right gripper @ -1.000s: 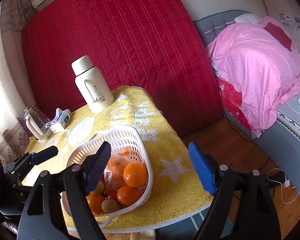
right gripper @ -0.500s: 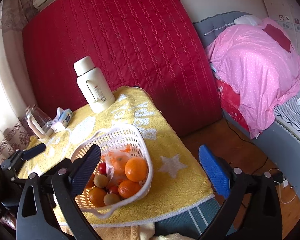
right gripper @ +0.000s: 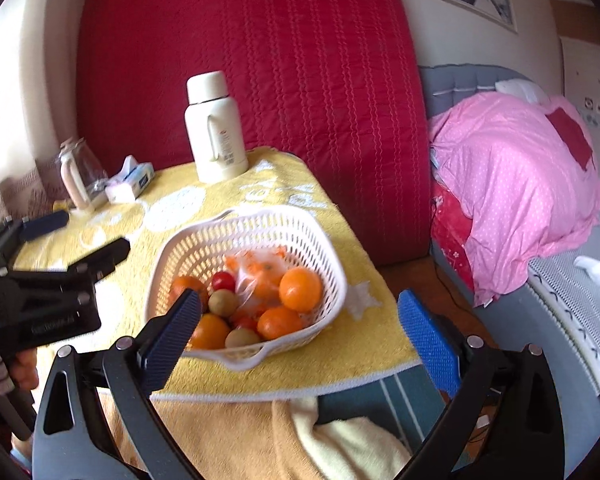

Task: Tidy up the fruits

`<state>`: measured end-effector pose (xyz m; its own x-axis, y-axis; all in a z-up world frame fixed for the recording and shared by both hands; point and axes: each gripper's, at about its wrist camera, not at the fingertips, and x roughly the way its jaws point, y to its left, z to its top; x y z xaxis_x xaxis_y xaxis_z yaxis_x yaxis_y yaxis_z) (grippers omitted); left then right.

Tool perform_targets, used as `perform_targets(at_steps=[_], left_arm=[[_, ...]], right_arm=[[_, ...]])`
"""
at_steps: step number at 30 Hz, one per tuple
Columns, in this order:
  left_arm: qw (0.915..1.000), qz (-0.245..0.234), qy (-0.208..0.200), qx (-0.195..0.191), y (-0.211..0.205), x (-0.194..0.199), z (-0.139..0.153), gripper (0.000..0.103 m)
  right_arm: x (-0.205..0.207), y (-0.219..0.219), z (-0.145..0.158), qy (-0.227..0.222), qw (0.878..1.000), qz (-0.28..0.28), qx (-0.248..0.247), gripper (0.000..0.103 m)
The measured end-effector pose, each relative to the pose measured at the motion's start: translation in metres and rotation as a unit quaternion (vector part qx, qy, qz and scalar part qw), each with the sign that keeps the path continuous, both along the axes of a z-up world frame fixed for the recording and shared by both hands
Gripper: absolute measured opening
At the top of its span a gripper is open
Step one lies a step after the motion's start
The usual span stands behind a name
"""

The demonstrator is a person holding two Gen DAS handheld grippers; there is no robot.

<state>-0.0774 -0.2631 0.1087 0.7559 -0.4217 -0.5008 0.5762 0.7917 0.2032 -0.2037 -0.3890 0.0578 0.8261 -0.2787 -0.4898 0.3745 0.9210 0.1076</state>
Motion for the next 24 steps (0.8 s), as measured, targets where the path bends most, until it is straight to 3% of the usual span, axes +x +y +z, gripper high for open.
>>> perform_targets(at_steps=[13,24], left_arm=[[0.9988,0.047,-0.011,-0.007,0.048,-0.003,-0.001,0.098],[0.998,0.059,-0.024,0.002,0.056,0.0,-0.006,0.098]], right_arm=[[0.01,0.048,0.001,0.011,0.998,0.014,-0.052,0.1],[0.018,0.062,0.004,0.017,0.997,0.013,-0.076,0.1]])
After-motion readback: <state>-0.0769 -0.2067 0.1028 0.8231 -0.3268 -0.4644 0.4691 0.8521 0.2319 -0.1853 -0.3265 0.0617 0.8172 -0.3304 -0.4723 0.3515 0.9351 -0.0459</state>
